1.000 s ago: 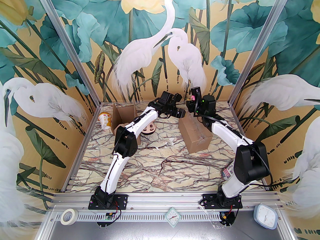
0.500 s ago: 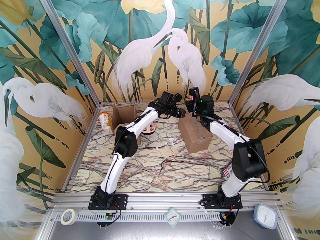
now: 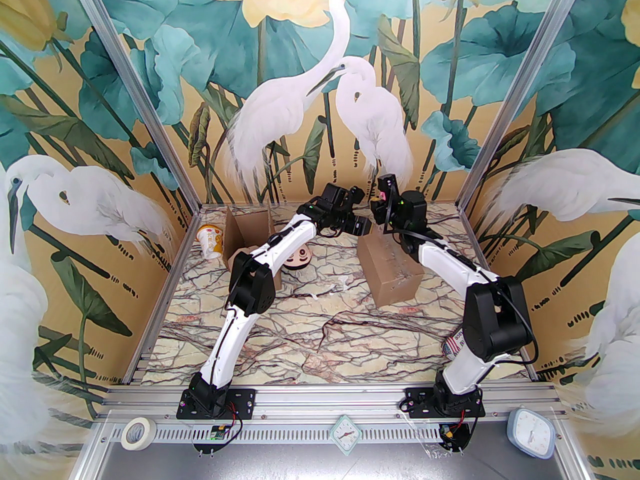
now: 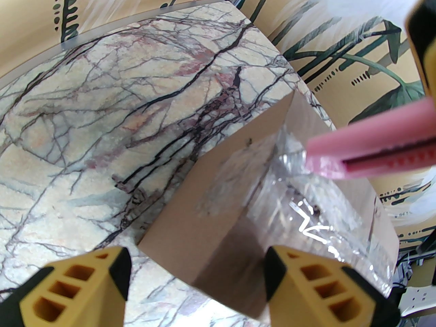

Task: Unpack the express box

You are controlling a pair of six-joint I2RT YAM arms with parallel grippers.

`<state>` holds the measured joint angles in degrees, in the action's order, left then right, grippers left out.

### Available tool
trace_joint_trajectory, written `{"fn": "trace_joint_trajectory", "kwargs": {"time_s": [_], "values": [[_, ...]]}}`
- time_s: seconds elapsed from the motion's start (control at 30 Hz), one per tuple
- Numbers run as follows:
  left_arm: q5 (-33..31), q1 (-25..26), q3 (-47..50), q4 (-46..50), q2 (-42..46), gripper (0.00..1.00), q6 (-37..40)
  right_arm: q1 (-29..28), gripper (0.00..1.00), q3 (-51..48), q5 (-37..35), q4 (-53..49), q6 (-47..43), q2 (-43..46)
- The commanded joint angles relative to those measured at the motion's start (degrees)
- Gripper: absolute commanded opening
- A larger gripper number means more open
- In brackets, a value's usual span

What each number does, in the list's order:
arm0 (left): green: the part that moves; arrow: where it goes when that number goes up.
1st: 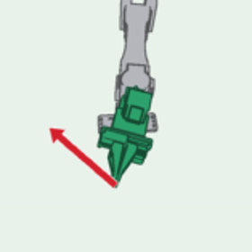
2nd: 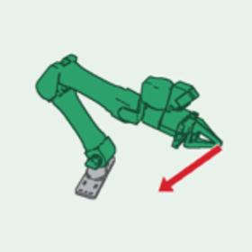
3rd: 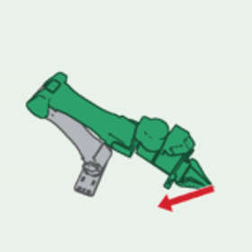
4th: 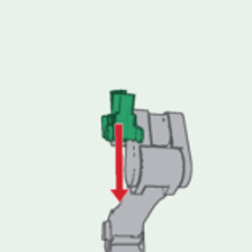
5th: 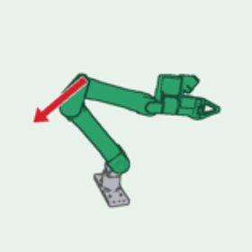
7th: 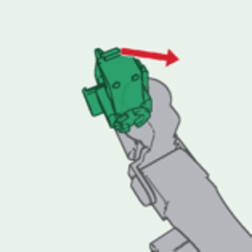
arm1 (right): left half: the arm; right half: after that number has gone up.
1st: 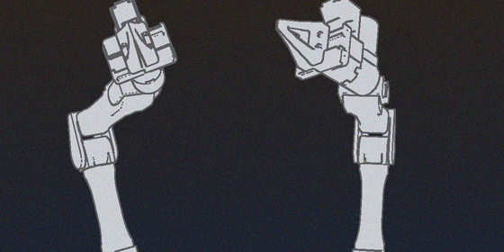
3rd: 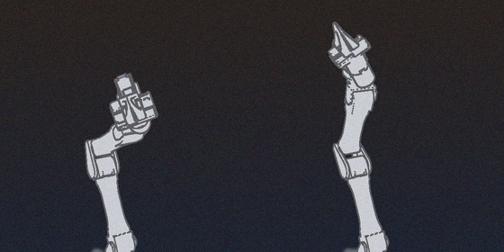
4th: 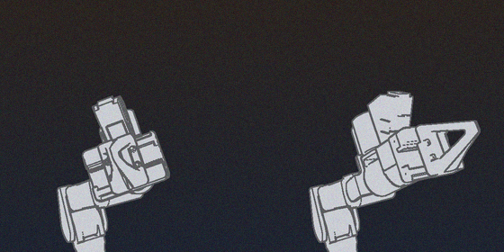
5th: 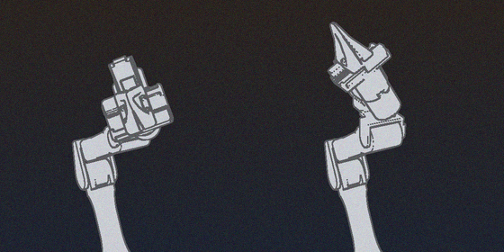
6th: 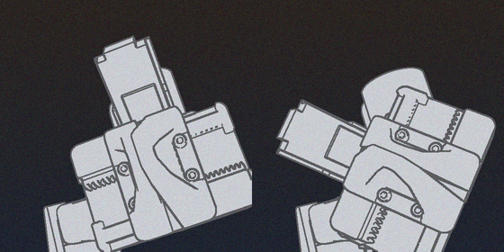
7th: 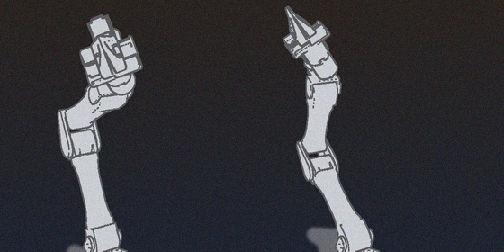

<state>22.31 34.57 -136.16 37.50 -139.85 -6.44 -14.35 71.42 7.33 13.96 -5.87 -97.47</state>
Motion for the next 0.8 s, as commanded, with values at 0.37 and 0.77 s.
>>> {"fn": "trace_joint_trajectory", "kwargs": {"time_s": [0.37, 0.77], "values": [[-4.5, 0.0, 2.7, 4.0, -1.9, 0.62, -1.5, -1.6, 0.0, -3.3, -5.1, -3.1, 0.3, 4.7], [-1.8, 0.6, 22.7, -5.8, 11.2, 0.61, -4.0, -1.6, 0.0, -4.6, 1.0, -3.0, 2.3, 5.2]]}}
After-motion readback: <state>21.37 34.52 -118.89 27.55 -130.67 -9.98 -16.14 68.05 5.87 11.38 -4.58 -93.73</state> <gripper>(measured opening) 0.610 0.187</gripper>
